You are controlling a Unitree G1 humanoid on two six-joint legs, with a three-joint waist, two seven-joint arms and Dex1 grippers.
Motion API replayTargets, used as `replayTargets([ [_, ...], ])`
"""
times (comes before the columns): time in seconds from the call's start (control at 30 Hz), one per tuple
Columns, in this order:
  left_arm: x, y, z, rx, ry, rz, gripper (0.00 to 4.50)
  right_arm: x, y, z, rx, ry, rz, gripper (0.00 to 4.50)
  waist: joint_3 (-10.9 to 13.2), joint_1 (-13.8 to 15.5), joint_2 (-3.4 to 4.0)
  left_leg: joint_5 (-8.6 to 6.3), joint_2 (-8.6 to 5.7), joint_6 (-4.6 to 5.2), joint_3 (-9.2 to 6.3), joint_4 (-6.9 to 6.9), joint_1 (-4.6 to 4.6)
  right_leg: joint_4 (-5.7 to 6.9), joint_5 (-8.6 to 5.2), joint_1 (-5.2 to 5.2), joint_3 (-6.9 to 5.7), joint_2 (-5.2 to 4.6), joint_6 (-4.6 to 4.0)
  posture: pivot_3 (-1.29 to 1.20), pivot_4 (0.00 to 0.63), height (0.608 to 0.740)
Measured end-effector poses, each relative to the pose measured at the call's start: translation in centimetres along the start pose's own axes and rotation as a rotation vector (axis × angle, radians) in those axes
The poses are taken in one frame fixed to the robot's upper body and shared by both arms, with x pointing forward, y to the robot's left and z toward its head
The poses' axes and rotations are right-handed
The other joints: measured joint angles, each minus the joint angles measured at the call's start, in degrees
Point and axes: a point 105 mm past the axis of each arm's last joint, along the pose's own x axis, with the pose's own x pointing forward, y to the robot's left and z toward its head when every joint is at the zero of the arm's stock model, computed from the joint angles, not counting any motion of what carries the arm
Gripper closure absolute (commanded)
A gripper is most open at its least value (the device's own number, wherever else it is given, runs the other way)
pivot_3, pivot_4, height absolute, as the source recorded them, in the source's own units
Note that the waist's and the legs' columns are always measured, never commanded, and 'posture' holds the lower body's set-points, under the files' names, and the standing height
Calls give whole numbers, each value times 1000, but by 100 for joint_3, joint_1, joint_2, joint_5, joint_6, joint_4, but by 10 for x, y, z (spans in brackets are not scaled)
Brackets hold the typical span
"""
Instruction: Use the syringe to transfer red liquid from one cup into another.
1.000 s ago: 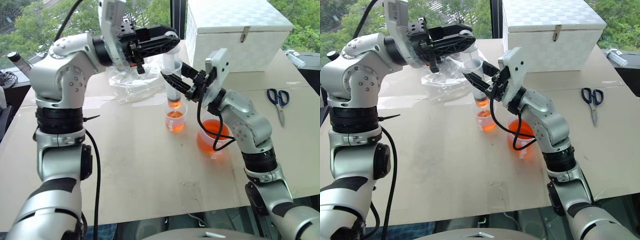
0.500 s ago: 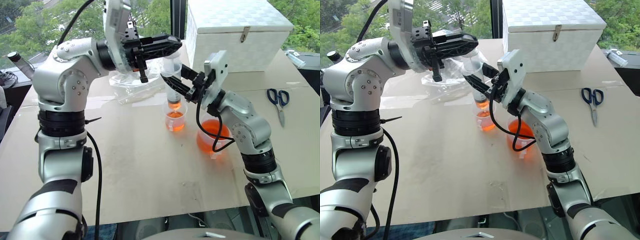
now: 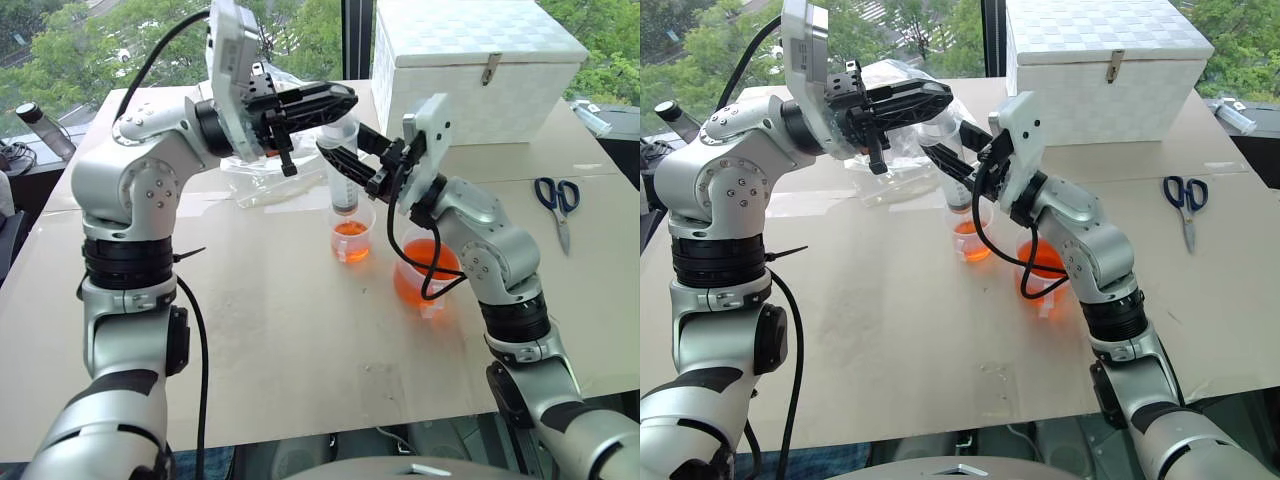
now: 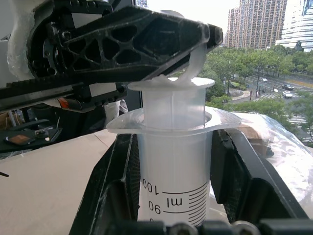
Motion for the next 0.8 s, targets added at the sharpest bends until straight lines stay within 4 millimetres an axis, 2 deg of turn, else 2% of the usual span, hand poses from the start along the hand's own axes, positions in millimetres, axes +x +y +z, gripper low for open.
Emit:
replayTargets([
  [0.27, 0, 1, 1, 10, -3, 12, 4434, 3, 0, 3, 13, -9, -8, 2994, 0, 2, 0, 0, 0, 0, 0, 0, 0, 0, 0, 0, 0, 0, 0, 0, 150, 740],
  [0.37, 1, 0, 1, -1, -6, 6, 3291, 2, -1, 3, 13, -11, -18, 2994, 0, 1, 0, 0, 0, 0, 0, 0, 0, 0, 0, 0, 0, 0, 0, 0, 150, 740],
  [0.5, 4, -1, 7, -8, -19, -1, 1455, -1, -8, 8, 20, -31, -47, 2994, 0, 10, 0, 0, 0, 0, 0, 0, -1, 0, 0, 0, 1, 0, 0, 0, 150, 740],
  [0.57, 3, 0, 6, -41, -11, 1, 499, -5, -9, 19, 15, -72, -53, 2994, 0, 7, 0, 0, 0, 0, -1, -2, 0, 1, 0, 0, 2, -1, 0, 0, 150, 740],
  [0.67, 2, -2, 13, -84, -37, -17, 499, -7, -7, 27, 13, -100, -50, 2994, 0, -7, 0, 0, 0, 0, -1, -2, -1, 1, 0, 0, 2, -2, 0, 0, 150, 740],
  [0.8, -15, 0, 64, -7, -154, 1, 499, -12, -12, 34, 73, -116, -75, 2994, 1, -21, -1, 0, 1, 0, -1, -4, 1, 0, 0, 0, -1, -11, 0, 0, 150, 740],
])
